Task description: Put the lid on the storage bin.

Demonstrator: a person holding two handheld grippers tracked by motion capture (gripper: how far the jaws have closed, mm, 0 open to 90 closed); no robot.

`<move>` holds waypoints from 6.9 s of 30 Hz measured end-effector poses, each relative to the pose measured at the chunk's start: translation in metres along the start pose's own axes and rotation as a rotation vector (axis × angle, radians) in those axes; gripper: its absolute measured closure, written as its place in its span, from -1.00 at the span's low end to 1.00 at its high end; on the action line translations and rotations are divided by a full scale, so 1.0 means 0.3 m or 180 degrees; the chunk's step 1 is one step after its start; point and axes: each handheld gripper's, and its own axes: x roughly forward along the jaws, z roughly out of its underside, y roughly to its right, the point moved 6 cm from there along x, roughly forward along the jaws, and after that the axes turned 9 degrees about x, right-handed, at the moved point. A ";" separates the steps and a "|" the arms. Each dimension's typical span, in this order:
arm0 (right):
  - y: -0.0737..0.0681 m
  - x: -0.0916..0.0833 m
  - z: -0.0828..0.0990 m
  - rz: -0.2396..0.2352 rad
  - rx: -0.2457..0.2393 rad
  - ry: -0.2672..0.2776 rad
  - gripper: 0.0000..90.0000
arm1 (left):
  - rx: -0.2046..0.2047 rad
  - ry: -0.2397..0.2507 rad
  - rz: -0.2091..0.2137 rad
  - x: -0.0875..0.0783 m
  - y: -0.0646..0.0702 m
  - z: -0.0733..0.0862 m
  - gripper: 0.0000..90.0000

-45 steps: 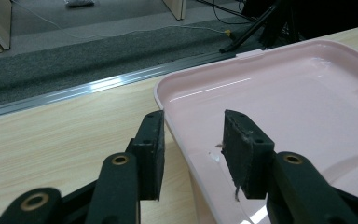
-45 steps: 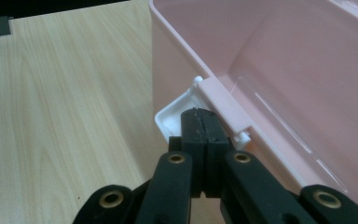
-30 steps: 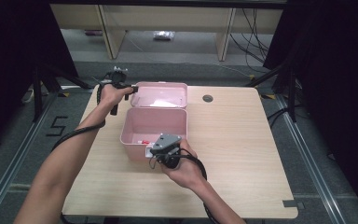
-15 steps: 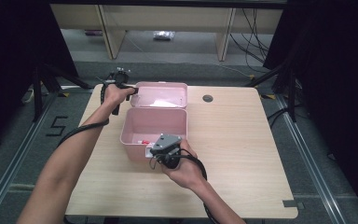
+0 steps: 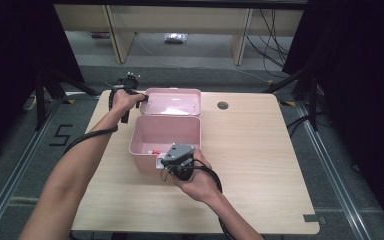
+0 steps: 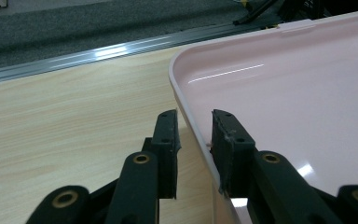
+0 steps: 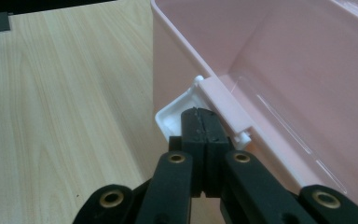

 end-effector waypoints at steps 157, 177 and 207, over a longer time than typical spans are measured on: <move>0.007 0.002 0.002 -0.0003 0.0137 0.0034 1.00 | -0.0157 0.0973 -0.0235 -0.362 0.088 -0.077 0.96; 0.013 0.003 0.000 -0.0003 0.0069 0.0055 1.00 | -0.0106 0.1083 -0.0240 -0.390 0.101 -0.060 0.96; 0.011 0.001 0.001 -0.0023 0.0105 0.0028 1.00 | -0.0021 0.1245 -0.0303 -0.421 0.121 -0.033 0.96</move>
